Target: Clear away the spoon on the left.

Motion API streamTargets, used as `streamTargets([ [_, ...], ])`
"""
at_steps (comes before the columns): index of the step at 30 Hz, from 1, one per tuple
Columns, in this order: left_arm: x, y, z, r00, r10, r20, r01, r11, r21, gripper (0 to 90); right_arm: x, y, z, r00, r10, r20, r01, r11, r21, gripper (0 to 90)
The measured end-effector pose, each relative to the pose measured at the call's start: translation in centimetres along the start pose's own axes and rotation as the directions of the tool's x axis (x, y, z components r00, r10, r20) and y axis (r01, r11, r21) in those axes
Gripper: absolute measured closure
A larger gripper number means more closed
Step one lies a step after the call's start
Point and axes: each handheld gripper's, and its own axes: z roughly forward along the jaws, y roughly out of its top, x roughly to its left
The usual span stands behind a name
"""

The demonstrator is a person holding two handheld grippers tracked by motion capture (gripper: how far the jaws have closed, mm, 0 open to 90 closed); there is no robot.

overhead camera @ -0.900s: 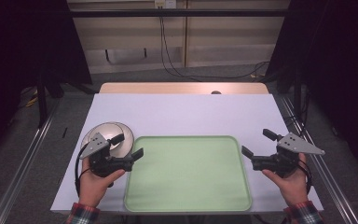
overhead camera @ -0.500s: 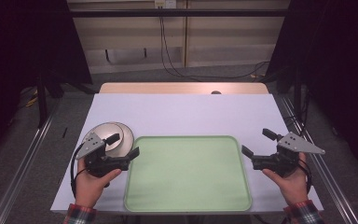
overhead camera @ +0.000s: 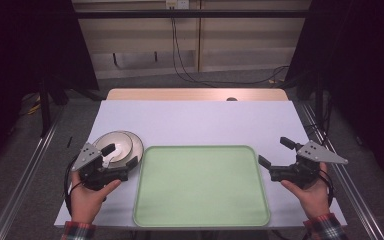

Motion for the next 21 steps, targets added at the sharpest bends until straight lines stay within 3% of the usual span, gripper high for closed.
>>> streamTargets([
  [2,0.1,-0.1,-0.2,0.9996,0.012,-0.025,-0.011,0.9999,0.007,6.8,0.0,0.0,0.0,1.0,0.0,-0.001,0.0,1.0,0.003,2.6],
  [9,0.8,-0.4,-0.7,0.9991,0.004,-0.041,-0.004,1.0,-0.001,9.2,-0.1,0.0,0.1,1.0,0.001,-0.007,-0.001,1.0,0.005,2.6],
  [15,1.4,-0.8,-1.2,0.996,-0.002,-0.09,0.003,0.9999,0.011,12.1,-0.1,0.0,0.1,1.0,0.002,-0.004,-0.002,1.0,0.009,3.1],
  [17,1.7,-1.0,-1.6,0.9932,0.014,-0.115,-0.011,0.9996,0.026,14.3,-0.1,0.0,0.2,1.0,0.005,0.0,-0.005,1.0,0.007,3.1],
  [21,2.0,-1.3,-2.0,0.992,0.006,-0.126,-0.004,0.9998,0.019,16.1,-0.1,0.0,0.2,0.9999,0.01,-0.008,-0.009,1.0,0.005,3.3],
])
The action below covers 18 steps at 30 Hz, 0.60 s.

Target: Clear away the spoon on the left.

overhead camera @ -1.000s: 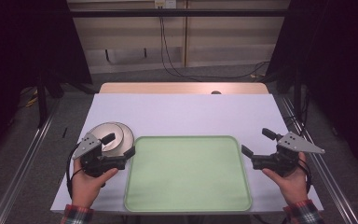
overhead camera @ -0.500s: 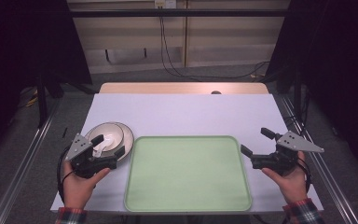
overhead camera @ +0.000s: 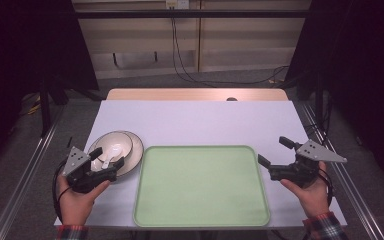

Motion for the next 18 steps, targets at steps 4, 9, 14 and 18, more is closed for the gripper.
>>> streamTargets([
  [4,0.2,-0.4,-0.4,0.9997,-0.002,-0.024,0.002,0.9999,0.011,19.5,0.0,0.0,0.1,1.0,-0.002,-0.001,0.002,1.0,0.001,3.4],
  [9,0.5,-0.7,-0.8,0.9986,0.023,-0.048,-0.022,0.9993,0.03,23.4,0.0,0.1,0.3,0.9999,-0.009,-0.01,0.009,1.0,0.003,3.5],
  [14,1.0,-1.2,-1.2,0.9976,0.031,-0.062,-0.028,0.9984,0.048,25.5,-0.1,0.1,0.5,0.9998,-0.013,-0.013,0.013,1.0,-0.002,3.5],
  [18,1.1,-1.5,-1.3,0.9971,0.022,-0.073,-0.017,0.9979,0.062,27.8,0.0,0.2,0.6,0.9997,-0.014,-0.019,0.014,1.0,-0.002,3.5],
])
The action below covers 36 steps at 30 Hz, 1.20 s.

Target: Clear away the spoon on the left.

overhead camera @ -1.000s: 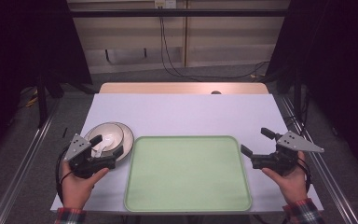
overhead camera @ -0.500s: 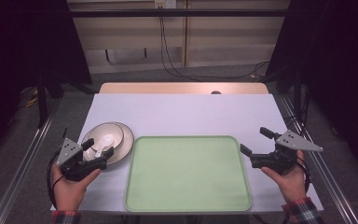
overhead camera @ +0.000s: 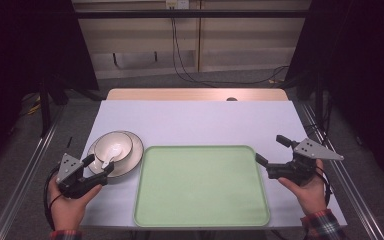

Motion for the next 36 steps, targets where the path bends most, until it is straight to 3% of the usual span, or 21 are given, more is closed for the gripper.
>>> streamTargets([
  [1,-0.01,-0.07,-0.02,0.9999,0.006,-0.015,-0.006,1.0,0.006,28.8,0.01,0.02,0.04,1.0,0.002,-0.002,-0.002,1.0,0.001,3.5],
  [6,0.04,-0.38,0.14,0.9996,0.024,-0.013,-0.024,0.999,0.037,35.7,0.03,0.08,0.1,1.0,0.004,-0.001,-0.004,1.0,-0.006,3.5],
  [10,0.08,-0.53,0.18,0.9999,0.012,0.0,-0.012,0.9985,0.054,44.4,0.06,0.09,0.05,1.0,0.003,-0.006,-0.003,1.0,-0.006,3.5],
  [16,0.13,-0.68,0.36,0.9998,0.013,0.014,-0.013,0.9991,0.039,49.4,0.11,0.07,0.09,1.0,0.006,-0.007,-0.006,1.0,-0.003,3.5],
  [26,0.48,-0.79,0.43,0.9983,-0.055,0.016,0.055,0.9981,0.026,64.4,0.1,0.06,0.02,0.9999,0.001,-0.011,-0.001,1.0,-0.001,3.8],
  [36,0.61,-0.71,0.51,0.9979,-0.064,0.001,0.064,0.9978,0.018,74.4,0.1,0.07,-0.08,1.0,0.005,-0.008,-0.005,1.0,-0.002,3.8],
])
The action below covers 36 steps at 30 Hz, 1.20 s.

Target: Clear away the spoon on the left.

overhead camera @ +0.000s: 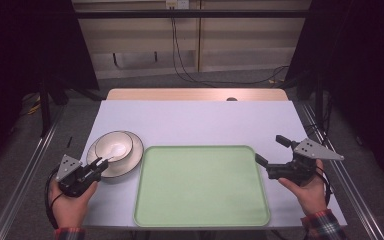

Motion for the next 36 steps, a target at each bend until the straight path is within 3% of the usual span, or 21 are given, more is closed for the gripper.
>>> streamTargets([
  [9,-0.1,0.3,0.1,0.9999,-0.01,-0.008,0.009,0.9993,-0.035,77.6,0.1,0.0,0.0,1.0,-0.005,-0.007,0.005,1.0,0.002,3.8],
  [12,0.0,0.4,0.2,1.0,-0.009,0.004,0.009,0.9987,-0.051,84.2,0.0,0.0,0.0,0.9999,-0.007,-0.008,0.007,1.0,0.002,3.8],
  [23,0.2,0.8,0.5,0.9997,-0.022,0.002,0.022,0.9939,-0.108,84.3,0.1,-0.1,-0.1,0.9999,-0.012,-0.009,0.012,1.0,0.007,3.9],
  [36,0.3,2.1,1.5,0.9991,-0.037,0.019,0.039,0.9832,-0.178,84.6,-0.1,0.0,-0.3,1.0,-0.005,-0.004,0.005,1.0,0.005,3.9],
])
